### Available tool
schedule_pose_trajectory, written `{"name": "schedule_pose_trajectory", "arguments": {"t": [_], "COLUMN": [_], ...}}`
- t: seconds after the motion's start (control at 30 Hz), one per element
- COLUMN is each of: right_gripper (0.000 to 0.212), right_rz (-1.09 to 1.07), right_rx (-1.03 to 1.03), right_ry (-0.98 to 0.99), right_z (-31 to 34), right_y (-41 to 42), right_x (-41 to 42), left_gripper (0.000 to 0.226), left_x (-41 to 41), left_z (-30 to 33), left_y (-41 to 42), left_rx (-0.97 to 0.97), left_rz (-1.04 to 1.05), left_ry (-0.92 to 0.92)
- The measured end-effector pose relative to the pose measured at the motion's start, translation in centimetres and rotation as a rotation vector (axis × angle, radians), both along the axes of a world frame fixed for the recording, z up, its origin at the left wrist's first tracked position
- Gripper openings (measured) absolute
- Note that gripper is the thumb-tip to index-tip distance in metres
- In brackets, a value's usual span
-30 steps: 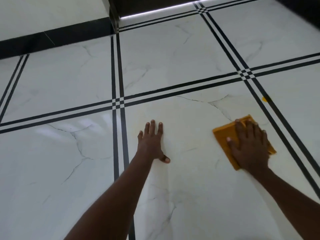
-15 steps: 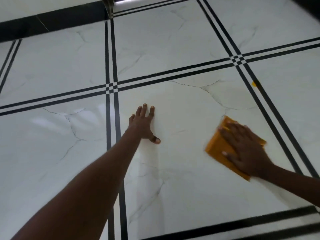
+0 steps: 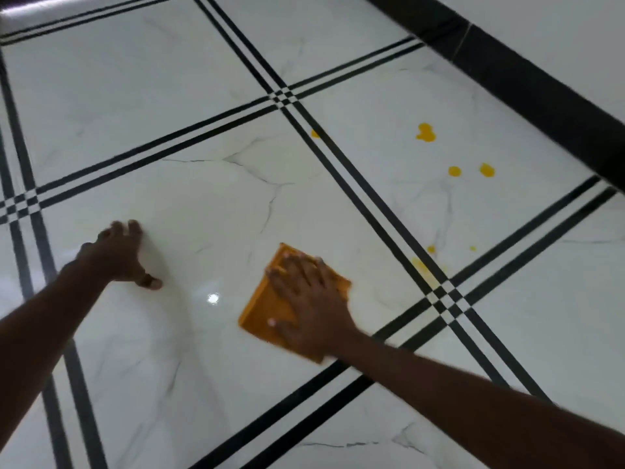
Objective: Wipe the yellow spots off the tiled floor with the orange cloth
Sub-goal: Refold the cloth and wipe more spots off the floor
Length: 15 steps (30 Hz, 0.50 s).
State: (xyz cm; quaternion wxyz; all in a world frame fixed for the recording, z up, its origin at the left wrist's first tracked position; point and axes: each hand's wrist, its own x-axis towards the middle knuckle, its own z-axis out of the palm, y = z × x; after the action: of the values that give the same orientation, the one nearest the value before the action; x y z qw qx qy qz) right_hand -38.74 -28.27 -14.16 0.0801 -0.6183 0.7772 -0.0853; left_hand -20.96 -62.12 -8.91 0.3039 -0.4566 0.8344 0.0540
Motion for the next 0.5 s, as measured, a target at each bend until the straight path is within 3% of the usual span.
{"name": "schedule_pose_trajectory", "arguments": {"t": [0.07,0.13,0.27,0.4,0.5], "right_gripper": [0.081,0.078,0.078,0.085,0.086], "right_rz": [-0.058,-0.304,-0.810,-1.109,-0.902], "right_rx": [-0.023,-0.046,-0.010,0.061,0.017], "right_ry": [0.016,0.006,0.098,0.028,-0.002], "right_z": [-0.3,-0.4,-0.3,0.2,0.0], "right_y": [-1.9,-1.0,10.2,15.9,11.0], "right_x": [-4.5,-10.4,-17.1,-8.1,-1.8], "left_gripper": [0.149,0.142,0.132,0.139,0.152], "left_x": [-1.7,-3.8,-9.2,-11.6,-11.3], "left_z": [0.5,0.9,1.9,0.4,-1.7], "left_y": [1.0,2.9,9.2,15.4,17.8], "left_rx": [-0.007,-0.007,0.039,0.131,0.149], "left_rz": [-0.058,-0.110,-0.294,-0.383,-0.409], "left_ry": [-0.010,0.039,0.243,0.227,0.158]}}
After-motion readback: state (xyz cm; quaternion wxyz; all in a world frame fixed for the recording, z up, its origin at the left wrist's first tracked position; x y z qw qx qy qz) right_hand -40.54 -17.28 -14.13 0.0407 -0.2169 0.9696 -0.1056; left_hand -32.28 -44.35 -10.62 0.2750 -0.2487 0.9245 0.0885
